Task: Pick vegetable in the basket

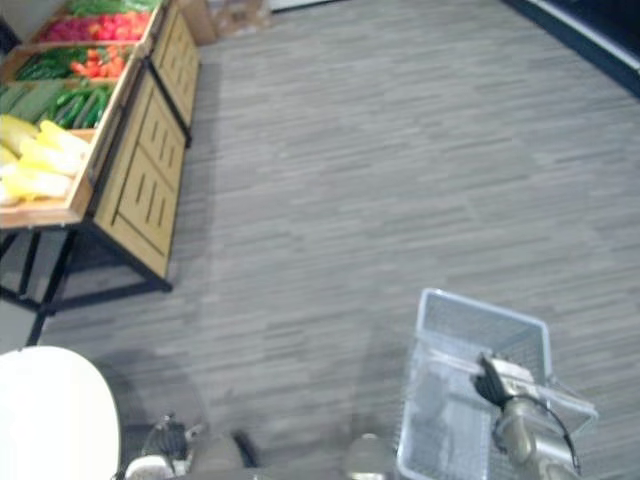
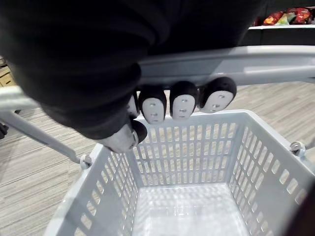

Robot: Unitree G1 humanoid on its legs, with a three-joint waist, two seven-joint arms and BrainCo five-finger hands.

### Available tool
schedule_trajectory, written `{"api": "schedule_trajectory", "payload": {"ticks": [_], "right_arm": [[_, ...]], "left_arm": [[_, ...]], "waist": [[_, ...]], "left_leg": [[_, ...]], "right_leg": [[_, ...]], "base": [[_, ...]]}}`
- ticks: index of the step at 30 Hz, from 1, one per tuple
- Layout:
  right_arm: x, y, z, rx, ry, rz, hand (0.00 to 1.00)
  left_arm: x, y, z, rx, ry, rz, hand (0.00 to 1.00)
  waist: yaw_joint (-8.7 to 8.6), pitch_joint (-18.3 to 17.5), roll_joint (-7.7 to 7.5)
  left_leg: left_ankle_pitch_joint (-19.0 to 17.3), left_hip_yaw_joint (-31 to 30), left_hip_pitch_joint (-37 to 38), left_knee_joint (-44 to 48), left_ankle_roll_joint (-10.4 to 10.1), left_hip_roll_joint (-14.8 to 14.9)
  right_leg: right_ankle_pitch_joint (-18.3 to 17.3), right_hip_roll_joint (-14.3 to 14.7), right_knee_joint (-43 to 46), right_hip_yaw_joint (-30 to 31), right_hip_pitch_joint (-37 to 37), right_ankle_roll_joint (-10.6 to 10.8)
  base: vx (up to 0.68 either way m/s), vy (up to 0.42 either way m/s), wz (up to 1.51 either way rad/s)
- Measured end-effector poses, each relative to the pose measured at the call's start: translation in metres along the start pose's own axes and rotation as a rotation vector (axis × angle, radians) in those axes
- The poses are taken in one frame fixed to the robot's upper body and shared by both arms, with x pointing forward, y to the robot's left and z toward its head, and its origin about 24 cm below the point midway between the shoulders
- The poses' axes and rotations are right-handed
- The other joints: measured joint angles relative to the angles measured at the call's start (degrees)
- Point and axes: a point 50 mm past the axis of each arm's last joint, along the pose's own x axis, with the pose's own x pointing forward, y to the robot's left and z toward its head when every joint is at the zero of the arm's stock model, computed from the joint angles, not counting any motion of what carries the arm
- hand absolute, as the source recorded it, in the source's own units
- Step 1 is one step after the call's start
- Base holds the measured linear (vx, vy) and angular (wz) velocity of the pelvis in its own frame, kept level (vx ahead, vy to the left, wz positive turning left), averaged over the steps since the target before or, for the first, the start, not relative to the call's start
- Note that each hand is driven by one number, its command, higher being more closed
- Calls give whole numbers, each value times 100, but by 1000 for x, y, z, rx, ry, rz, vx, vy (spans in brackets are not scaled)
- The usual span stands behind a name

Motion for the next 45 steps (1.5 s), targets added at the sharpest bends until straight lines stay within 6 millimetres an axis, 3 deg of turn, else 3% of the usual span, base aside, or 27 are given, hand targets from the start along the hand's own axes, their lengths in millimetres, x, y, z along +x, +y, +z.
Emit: {"api": "schedule_trajectory", "payload": {"ticks": [1,2,4,5,9,11,13,14,15,16,17,18,19,20,22,24,25,26,28,31,33,36,38,40,43,44,45], "right_arm": [[-1,-2,-4,4,15,-14,100],[-3,4,-2,29,26,-14,100],[-5,15,7,90,22,4,100],[-4,17,10,108,17,6,100],[9,15,35,135,-79,-4,100],[12,15,40,141,-101,-6,100],[8,25,45,175,-88,19,100],[6,29,43,177,-82,30,100],[4,33,43,180,-72,46,100],[12,24,44,189,-58,-16,100],[17,16,44,190,-57,-42,100],[19,14,43,197,-46,-52,100],[16,20,43,206,-36,-33,100],[9,33,46,214,-38,4,100],[5,37,43,216,-28,19,100],[-1,44,41,222,-7,40,100],[-4,46,38,224,8,48,100],[-10,51,29,235,53,60,100],[-8,47,20,244,97,44,100],[-8,45,8,271,150,46,100],[-15,49,2,281,165,59,100],[-25,54,-4,269,168,84,100],[-26,53,-7,262,172,81,100],[-27,54,-8,266,181,87,100],[-29,57,-13,271,208,90,100],[-32,59,-17,279,233,92,100],[-34,60,-19,282,247,93,100]], "left_arm": [[-2,-4,-4,-8,10,-8,0],[-2,-2,-6,-10,17,-1,0],[-1,8,-2,1,0,22,0],[0,10,-2,2,-2,27,0],[-7,8,-20,4,61,20,0],[-9,4,-27,8,89,9,0],[-11,8,-31,27,94,14,0],[-12,10,-35,39,102,13,0],[-14,11,-39,62,119,10,0],[-12,12,-36,75,108,6,0],[-12,14,-36,88,108,9,0],[-8,20,-27,128,81,8,0],[-5,29,-21,145,65,24,0],[0,32,-11,154,37,34,0],[2,29,-5,148,21,29,0],[5,18,7,127,-15,6,0],[7,17,13,119,-31,10,0],[8,13,20,109,-49,4,0],[8,4,20,84,-52,-11,0],[5,-6,16,60,-39,-24,0],[5,-8,16,49,-37,-20,0],[5,-3,16,28,-40,5,0],[5,-1,16,24,-37,11,0],[5,0,15,18,-34,16,0],[4,0,12,18,-26,19,0],[4,-2,11,23,-20,15,0],[3,-3,10,29,-16,11,0]], "waist": [[37,-74,115],[27,-188,132],[85,-225,-130],[110,-226,-161],[315,-250,-123],[385,-316,-26],[431,-358,-257],[429,-369,-298],[404,-341,-367],[373,-339,-365],[296,-318,-367],[240,-176,-328],[229,-90,-453],[222,-77,-571],[164,-77,-565],[71,-94,-517],[54,-94,-509],[-24,-122,-420],[-32,-115,-169],[-32,-131,23],[-22,-95,-5],[181,-24,-157],[226,-13,-135],[226,-8,-133],[170,-3,-127],[72,20,-38],[84,28,7]], "left_leg": [[781,-143,5,-309,85,-152],[602,-163,58,-419,96,-306],[592,-170,-67,-402,99,-552],[534,-191,-124,-339,155,-571],[-284,-495,-201,212,147,-552],[-727,-507,-220,270,225,-577],[-1240,-450,-243,812,398,-937],[-1478,-434,-171,822,402,-978],[-1759,-371,-157,1049,438,-1054],[-1880,-283,-99,1087,498,-1048],[-1900,-289,10,1045,536,-1057],[-1984,-396,267,1028,613,-1021],[-2030,-489,501,952,631,-1002],[-2033,-532,792,711,630,-1008],[-2031,-607,956,517,635,-1037],[-1999,-726,1010,307,561,-1151],[-2000,-819,1034,272,532,-1211],[-2053,-1123,1060,259,440,-1232],[-2063,-1219,1073,276,394,-1099],[-1905,-1469,763,1275,163,-938],[-1672,-1677,412,2403,83,-806],[-554,-1708,-46,3753,122,-632],[-770,-1647,-298,4138,178,-537],[-1326,-1414,-604,3474,151,-472],[-1261,-1127,-548,1488,73,-580],[-982,-962,-451,376,5,-625],[-913,-895,-406,69,-8,-619]], "right_leg": [[13,25,-84,-63,102,169],[21,1,-263,-142,277,401],[181,-94,-724,-258,502,616],[269,-81,-891,-304,566,605],[447,-14,-1278,-290,858,755],[317,-51,-1220,-172,813,858],[-108,-605,-520,37,559,1104],[-148,-728,-200,87,508,1007],[-131,-1111,1128,491,-76,736],[457,-1264,2452,1169,-954,-197],[861,-1234,2876,1506,-1234,-346],[795,-910,3580,2124,-1532,26],[422,-622,3814,2259,-1611,121],[0,-268,3515,2082,-1685,42],[-73,-41,2694,1792,-1701,-58],[104,399,460,2043,-1731,136],[467,472,-60,2299,-1756,181],[1193,601,-413,2538,-1527,169],[1163,681,-342,2378,-1467,105],[619,652,-43,1991,-1169,-28],[284,645,67,1703,-750,-79],[-89,666,90,1541,-163,-202],[-184,645,-59,1423,52,-268],[-198,613,-175,1278,178,-292],[-307,558,-260,1119,319,-221],[-454,611,-261,961,462,-140],[-544,633,-249,939,511,-98]], "base": [[214,313,50],[206,295,59],[140,179,60],[99,153,46],[34,104,4],[18,107,-17],[116,197,-10],[182,207,-16],[152,231,-31],[120,253,-29],[145,267,-12],[192,189,22],[288,159,44],[256,78,40],[223,39,33],[324,12,44],[513,-87,81],[457,-118,81],[355,-102,46],[398,-182,52],[278,-182,67],[235,-171,30],[211,-120,20],[183,-70,27],[187,42,30],[234,162,41],[203,175,35]]}}
